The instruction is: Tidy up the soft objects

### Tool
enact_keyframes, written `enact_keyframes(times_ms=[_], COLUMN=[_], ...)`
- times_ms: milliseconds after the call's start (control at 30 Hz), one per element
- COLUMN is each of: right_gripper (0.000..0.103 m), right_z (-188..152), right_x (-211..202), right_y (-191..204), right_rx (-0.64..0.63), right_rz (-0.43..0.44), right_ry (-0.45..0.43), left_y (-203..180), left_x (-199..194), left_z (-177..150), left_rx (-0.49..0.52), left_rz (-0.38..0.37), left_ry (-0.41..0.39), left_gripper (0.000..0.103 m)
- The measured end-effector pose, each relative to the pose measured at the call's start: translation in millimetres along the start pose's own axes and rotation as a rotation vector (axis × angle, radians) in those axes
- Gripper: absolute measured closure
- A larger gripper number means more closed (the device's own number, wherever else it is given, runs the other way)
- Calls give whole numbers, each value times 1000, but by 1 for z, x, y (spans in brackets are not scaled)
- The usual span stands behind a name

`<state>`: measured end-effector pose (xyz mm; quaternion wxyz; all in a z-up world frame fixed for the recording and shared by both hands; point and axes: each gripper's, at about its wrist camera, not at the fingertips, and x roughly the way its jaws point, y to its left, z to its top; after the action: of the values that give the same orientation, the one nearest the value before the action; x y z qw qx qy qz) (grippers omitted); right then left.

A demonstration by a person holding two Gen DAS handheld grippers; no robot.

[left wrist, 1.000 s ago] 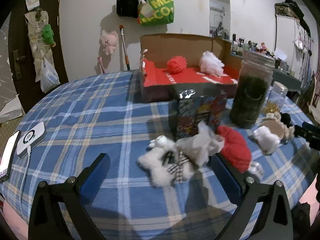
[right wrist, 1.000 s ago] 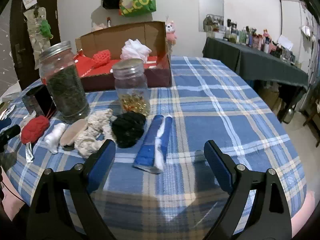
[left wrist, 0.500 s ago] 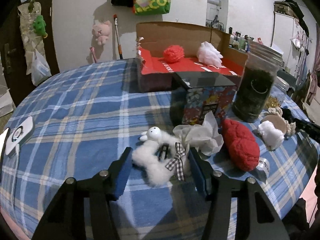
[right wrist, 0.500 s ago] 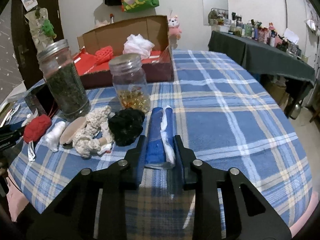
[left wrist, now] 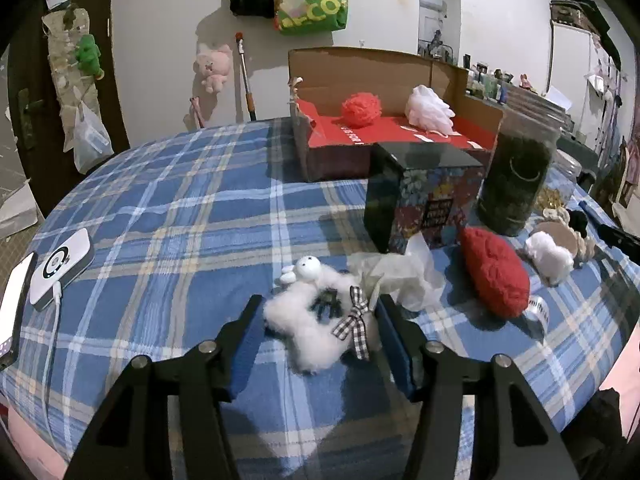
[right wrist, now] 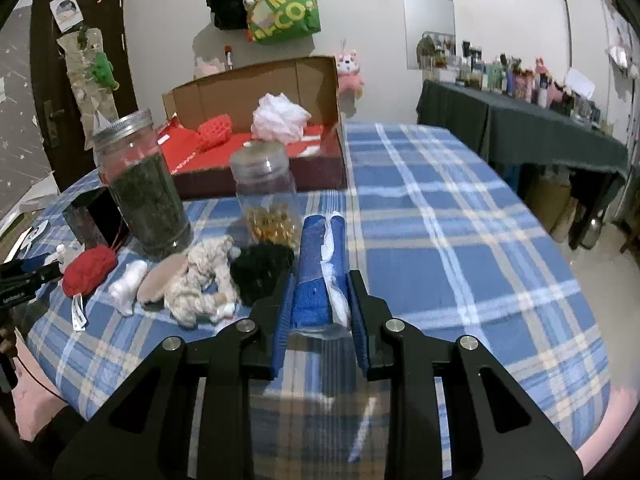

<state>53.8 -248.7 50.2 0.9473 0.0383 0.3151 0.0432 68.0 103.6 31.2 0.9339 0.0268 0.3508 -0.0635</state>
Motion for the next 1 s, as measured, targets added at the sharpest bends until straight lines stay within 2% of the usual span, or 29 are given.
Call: enact_keyframes(times_ms=[167,400,567,667,733,767,1000], right_gripper=[77,76,76,76,76,76,79], right_z=[-10,-16,-15,-15,-15,-16,-13], right_x=[6,7,7,7,8,8,-4], right_y=[-2,2,0,-1,-1,-1,-4], right_rx=[7,-14,-2,-6,-16,-21,-38], right_rz=[3,-14,-13,-15,-16,-14,-21], right_ry=[39,41,45,43,40,32,-23], left_y=[-1,7,15,16,14,12,12], left_x=[-2,-1,-2,2,5,6,-15], left_z=[-4,-6,-4,-2,0,1,9], left_rx=[21,34,46,50,67,76,60], left_rz=[-1,42,99,95,87,64,29], left_ry=[-7,1,-12,-12,-23,-27,-82], left_gripper=[27,26,25,25,31,51,62])
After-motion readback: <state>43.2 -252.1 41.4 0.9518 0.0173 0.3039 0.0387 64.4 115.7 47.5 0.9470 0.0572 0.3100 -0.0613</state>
